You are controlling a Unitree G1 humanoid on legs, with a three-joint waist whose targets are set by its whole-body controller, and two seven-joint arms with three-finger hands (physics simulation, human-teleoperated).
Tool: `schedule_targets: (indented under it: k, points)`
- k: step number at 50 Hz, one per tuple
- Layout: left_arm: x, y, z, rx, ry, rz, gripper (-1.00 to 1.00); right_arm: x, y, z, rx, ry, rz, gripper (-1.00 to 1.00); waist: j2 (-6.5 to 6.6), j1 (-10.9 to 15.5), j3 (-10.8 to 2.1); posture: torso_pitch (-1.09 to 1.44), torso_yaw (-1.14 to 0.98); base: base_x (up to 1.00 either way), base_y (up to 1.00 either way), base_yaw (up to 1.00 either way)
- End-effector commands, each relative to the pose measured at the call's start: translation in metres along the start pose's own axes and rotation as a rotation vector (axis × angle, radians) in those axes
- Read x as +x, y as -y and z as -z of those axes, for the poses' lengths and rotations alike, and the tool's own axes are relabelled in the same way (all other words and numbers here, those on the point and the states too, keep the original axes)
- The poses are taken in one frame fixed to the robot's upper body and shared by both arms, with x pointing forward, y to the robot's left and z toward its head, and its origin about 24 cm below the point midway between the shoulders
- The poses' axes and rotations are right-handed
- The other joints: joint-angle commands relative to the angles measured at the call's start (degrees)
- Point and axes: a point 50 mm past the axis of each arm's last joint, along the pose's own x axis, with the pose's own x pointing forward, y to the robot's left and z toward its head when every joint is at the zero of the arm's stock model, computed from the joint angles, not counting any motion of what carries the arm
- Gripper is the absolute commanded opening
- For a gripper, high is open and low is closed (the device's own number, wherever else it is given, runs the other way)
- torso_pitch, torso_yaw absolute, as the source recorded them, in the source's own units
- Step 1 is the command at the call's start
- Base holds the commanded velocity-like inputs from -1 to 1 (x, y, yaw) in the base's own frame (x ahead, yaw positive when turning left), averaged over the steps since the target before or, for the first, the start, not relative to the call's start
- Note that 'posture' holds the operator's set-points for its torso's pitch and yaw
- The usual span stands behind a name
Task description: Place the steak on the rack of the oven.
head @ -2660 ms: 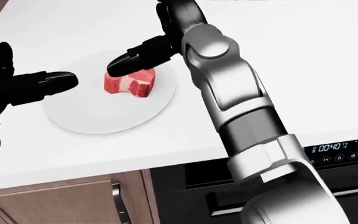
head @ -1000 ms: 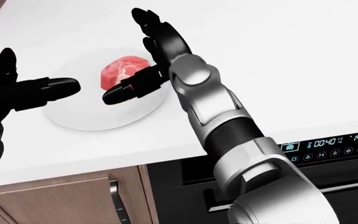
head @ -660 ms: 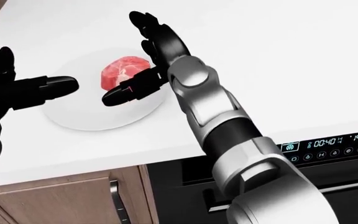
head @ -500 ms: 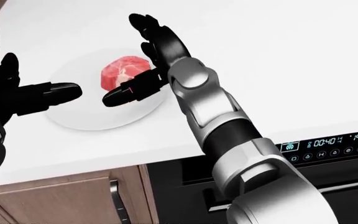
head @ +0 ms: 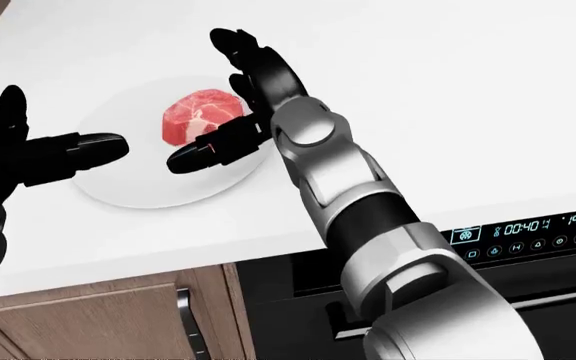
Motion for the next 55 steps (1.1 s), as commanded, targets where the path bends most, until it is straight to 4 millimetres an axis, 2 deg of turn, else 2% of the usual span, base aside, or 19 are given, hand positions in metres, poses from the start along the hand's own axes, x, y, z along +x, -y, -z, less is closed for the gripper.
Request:
schedule_targets:
  k: [1,24,36,39,55]
  points:
    - [-0.0018,0.0013,-0.0223,-0.006,0.100,0.005,1.00,-0.0002,0.0046,-0.0308,-0.019,0.111,0.015,0.80,0.35,-0.03,-1.74,0.00,0.00,0.00,0.00,0.00]
    - [-0.0012,0.0000,-0.0202,-0.007,0.098,0.003,1.00,0.0003,0.0030,-0.0284,-0.024,0.105,0.019,0.76,0.38,-0.02,-1.72,0.00,0.00,0.00,0.00,0.00]
    - [-0.0029,0.0004,-0.0213,-0.008,0.098,0.005,1.00,0.0004,0.0021,-0.0317,-0.027,0.108,0.023,0.69,0.36,-0.01,-1.70,0.00,0.00,0.00,0.00,0.00]
    - [-0.0037,0.0011,-0.0226,-0.008,0.098,0.006,1.00,0.0005,0.0014,-0.0317,-0.027,0.109,0.020,0.59,0.41,-0.04,-1.72,0.00,0.00,0.00,0.00,0.00]
    - [-0.0032,0.0016,-0.0221,-0.008,0.098,0.007,1.00,0.0005,0.0013,-0.0285,-0.038,0.104,0.026,0.55,0.37,-0.03,-1.72,0.00,0.00,0.00,0.00,0.00]
